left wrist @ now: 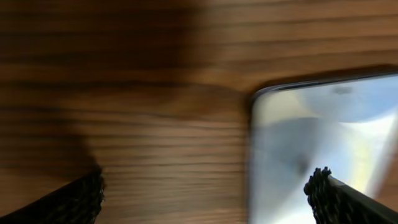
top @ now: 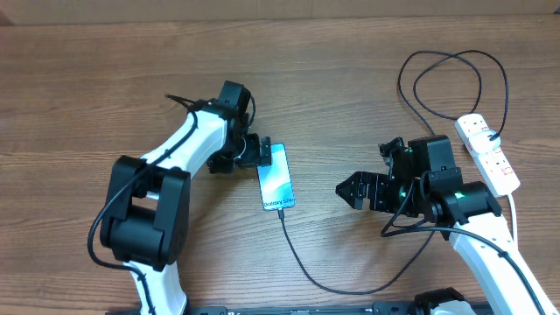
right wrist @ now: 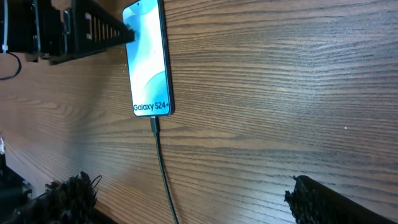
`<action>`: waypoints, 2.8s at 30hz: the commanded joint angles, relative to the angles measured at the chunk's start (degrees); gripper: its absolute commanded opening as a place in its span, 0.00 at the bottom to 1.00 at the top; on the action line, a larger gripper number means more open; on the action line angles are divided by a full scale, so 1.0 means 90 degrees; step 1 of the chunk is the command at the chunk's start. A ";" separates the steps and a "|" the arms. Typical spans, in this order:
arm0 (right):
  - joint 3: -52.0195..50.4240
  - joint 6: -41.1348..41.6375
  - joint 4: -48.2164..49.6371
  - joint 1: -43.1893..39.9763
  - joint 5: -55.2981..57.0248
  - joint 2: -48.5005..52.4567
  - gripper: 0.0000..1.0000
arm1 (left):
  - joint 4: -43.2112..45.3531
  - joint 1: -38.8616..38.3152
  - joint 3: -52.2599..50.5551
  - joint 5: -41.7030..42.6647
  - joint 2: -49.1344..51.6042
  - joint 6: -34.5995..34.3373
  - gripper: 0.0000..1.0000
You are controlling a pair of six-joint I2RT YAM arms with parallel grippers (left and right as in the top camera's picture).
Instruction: Plug charger to phone and switch on socket
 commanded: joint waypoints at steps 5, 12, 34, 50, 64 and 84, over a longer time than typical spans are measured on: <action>0.0151 -0.0027 0.0425 -0.0022 0.0022 0.0019 1.00 | -0.0935 0.0146 0.0610 -0.1309 -0.0945 0.0007 1.00; 0.0153 -0.0022 0.0733 -0.0027 0.0024 0.0017 0.25 | -0.1508 0.0129 0.0641 -0.1685 -0.3390 -0.0102 1.00; 0.0243 0.1537 0.0117 -0.3679 0.2305 0.0012 0.04 | -0.4515 0.0134 0.0639 -0.3237 -0.7805 -0.0493 1.00; 0.0617 0.2147 0.2390 -0.4760 0.2829 0.1673 0.04 | -0.4736 0.0134 0.0631 -0.3116 -0.7849 -0.0491 1.00; 0.2331 0.1173 0.1953 -0.4760 0.3648 0.3507 0.04 | -0.4736 0.0136 0.0631 -0.3116 -0.7856 -0.0491 1.00; 0.2319 0.0685 0.2380 -0.4753 0.3507 0.4342 0.04 | -0.4736 0.0136 0.0631 -0.3116 -0.7861 -0.0491 1.00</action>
